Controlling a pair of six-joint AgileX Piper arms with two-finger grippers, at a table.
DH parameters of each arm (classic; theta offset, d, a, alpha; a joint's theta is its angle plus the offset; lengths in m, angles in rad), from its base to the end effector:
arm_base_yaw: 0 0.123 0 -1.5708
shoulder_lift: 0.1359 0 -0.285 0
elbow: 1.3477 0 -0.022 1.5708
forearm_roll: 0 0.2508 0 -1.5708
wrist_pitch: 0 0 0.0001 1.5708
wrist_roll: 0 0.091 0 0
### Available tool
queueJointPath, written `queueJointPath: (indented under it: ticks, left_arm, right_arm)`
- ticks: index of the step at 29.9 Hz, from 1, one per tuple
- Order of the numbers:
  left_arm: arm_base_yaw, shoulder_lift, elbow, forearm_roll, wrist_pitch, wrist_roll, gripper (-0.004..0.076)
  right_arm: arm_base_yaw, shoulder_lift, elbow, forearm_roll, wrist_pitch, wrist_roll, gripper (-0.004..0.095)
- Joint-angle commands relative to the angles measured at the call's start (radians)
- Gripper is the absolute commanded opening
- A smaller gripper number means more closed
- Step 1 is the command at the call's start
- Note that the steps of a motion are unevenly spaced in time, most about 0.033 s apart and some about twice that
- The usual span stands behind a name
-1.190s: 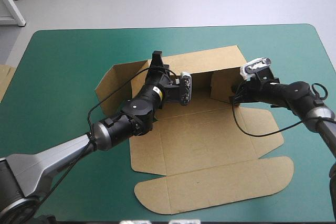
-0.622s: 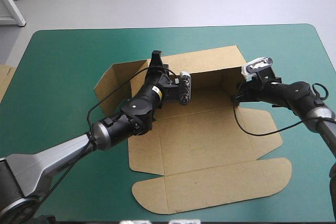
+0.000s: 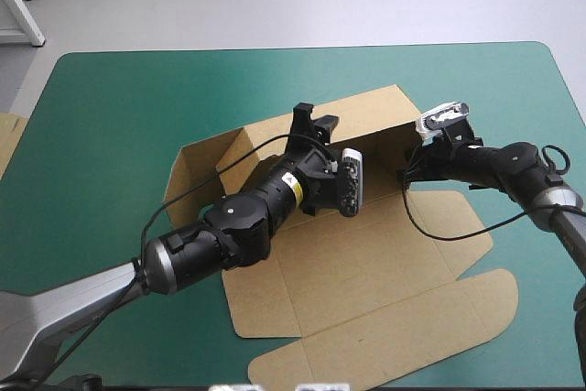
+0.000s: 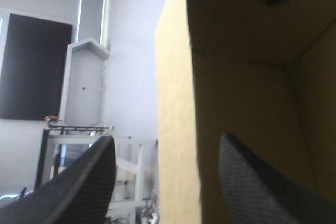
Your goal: Fold the box
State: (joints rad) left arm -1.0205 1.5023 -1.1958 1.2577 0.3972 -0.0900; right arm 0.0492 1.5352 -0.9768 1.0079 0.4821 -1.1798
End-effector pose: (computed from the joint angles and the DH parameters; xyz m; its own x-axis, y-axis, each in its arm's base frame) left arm 0.2107 -0.2793 0.3454 0.4826 0.8313 -0.2758 0.4158 0.0596 0.9075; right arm 0.3214 0.0516 0.2556 -0.5832 -0.2368 -0.7770 -0.4776 0.8737 0.0923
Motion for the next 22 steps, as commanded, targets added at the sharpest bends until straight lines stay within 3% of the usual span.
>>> queueJointPath:
  ticks: [1,10,17,22]
  left_arm:
    - [-0.071,-0.071,-0.026,-0.12,-0.014,-0.009,0.0428]
    - [0.007,-0.193,-0.125,-0.504,0.082,-0.021,0.0419]
    - [0.37,-0.299,-0.17,-0.751,0.13,-0.018,0.0419]
    - [0.694,-0.354,-0.17,-1.065,0.158,0.097,0.0419]
  right_arm:
    - [0.002,-0.039,-0.025,0.015,0.006,0.037,-0.0015]
    - [0.002,-0.039,-0.025,-0.032,-0.015,0.13,-0.0015]
    - [0.002,-0.039,-0.025,-0.063,-0.013,0.172,-0.0015]
    - [0.002,-0.039,-0.025,-0.125,-0.007,0.216,-0.0015]
